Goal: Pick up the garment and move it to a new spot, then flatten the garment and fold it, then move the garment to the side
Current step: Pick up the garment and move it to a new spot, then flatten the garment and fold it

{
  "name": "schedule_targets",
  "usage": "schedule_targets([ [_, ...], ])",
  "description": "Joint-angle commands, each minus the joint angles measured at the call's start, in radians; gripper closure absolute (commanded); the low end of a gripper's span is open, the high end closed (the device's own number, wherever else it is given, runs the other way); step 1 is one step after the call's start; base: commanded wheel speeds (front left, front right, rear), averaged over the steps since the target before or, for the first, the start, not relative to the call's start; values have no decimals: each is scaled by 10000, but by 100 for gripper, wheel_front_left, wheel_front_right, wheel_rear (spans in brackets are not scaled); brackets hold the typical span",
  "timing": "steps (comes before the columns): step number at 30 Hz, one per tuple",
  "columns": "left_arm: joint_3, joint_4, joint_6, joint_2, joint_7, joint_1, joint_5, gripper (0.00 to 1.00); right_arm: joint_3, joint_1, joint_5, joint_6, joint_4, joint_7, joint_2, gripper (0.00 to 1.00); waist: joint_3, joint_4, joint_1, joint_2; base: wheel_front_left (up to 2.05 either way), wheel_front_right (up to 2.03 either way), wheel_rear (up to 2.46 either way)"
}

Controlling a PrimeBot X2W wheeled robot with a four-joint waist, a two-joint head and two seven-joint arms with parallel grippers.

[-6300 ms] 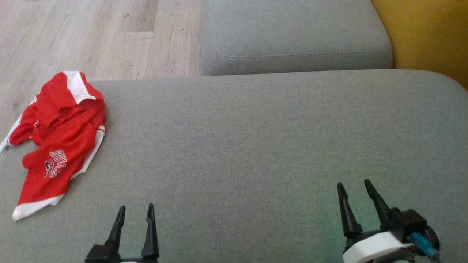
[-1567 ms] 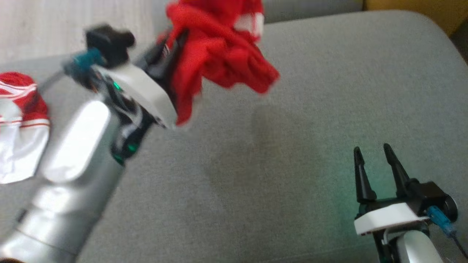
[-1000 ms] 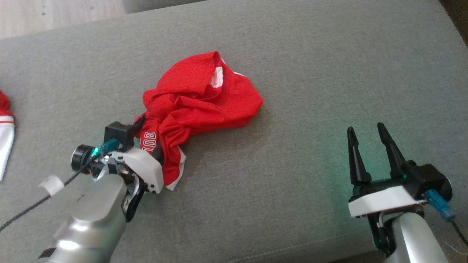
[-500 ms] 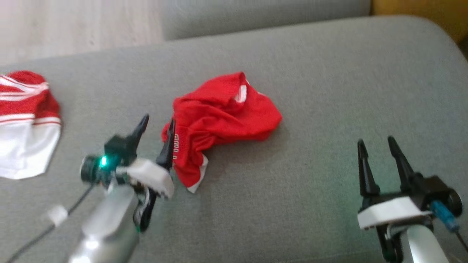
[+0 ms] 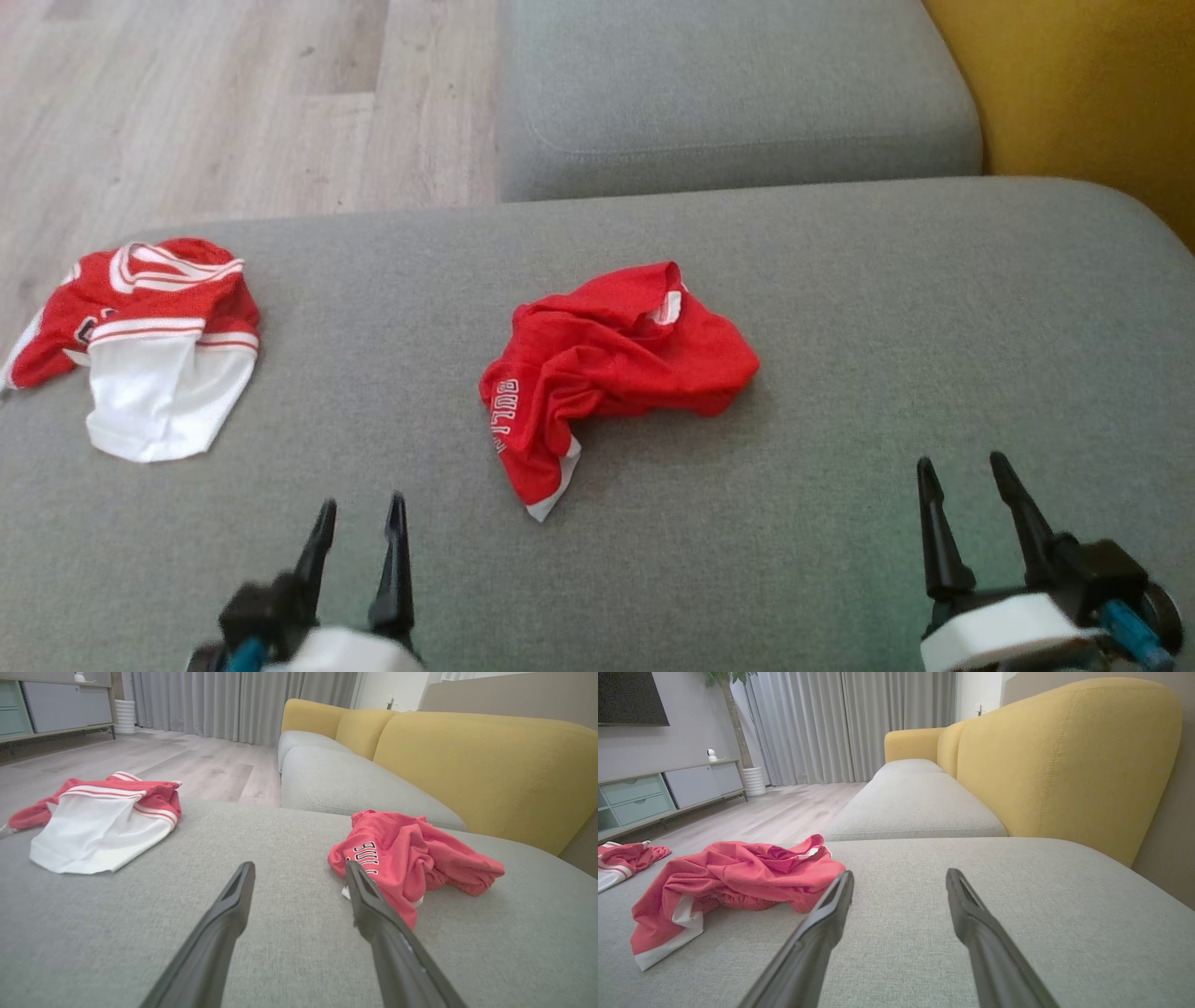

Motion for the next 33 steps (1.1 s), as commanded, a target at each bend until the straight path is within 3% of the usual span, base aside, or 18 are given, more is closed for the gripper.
schedule_targets([
  [1, 550, -538, 95, 60, -107, -69, 136, 0, 242, -211, 115, -7, -347, -108, -62, 0, -91, 59, 3, -1, 0, 0, 0],
  [10, 988, -1073, 83, -194, -108, 772, 635, 0, 421, -41, 403, -7, -323, -109, -62, 0, -188, 71, 3, -1, 0, 0, 0],
  [33, 1283, -1028, -80, -352, -108, 491, 1127, 0, 489, -353, 311, -7, -260, -109, -62, 0, 144, -53, 3, -1, 0, 0, 0],
])
